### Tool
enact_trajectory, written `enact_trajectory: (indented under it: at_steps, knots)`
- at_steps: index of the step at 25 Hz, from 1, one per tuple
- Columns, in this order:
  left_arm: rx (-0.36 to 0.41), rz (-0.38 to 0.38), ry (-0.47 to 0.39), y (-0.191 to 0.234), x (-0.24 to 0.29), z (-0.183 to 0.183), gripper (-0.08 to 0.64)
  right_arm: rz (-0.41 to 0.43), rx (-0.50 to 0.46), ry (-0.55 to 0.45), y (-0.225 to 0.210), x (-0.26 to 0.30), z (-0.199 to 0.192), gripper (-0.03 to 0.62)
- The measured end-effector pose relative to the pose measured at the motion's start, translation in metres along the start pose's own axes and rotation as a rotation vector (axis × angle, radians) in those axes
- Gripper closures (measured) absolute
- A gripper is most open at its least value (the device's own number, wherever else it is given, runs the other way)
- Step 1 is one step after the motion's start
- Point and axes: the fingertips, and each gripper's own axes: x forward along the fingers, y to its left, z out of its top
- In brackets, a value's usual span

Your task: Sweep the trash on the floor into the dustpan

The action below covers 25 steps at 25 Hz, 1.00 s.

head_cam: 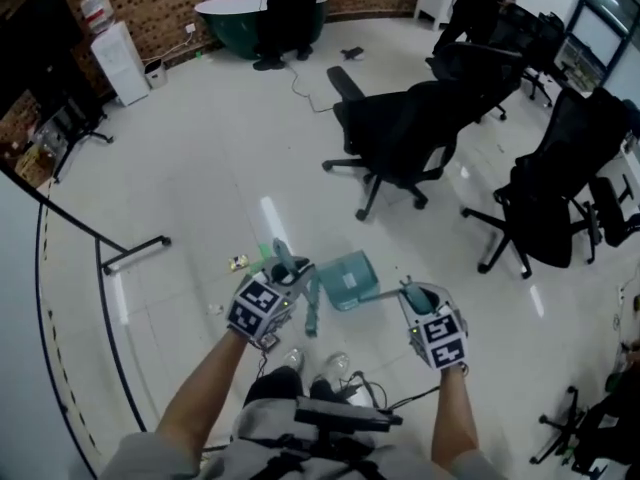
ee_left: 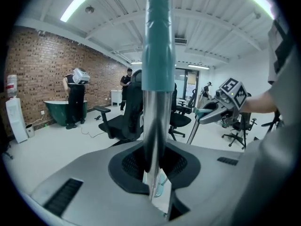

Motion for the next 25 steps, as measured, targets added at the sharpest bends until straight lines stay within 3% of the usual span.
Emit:
enact_trajectory:
  at_steps: [4, 15, 25]
  knots:
    - [-0.066, 0.067, 0.037, 0.019, -0.047, -0.046, 0.508, 0.058, -0.013, 0.023, 0.050, 0.015, -0.009, 0.489]
    - [-0.077, 0.105, 0.080, 0.060, -0.153, -0.151, 0.507, 0.102, -0.039, 0.094, 0.206, 0.032, -0.032, 0.489]
    - [-0.146, 0.153, 0.189, 0.070, -0.189, -0.265, 0.506, 0.272, -0.172, 0.179, 0.295, 0.041, -0.072, 0.488]
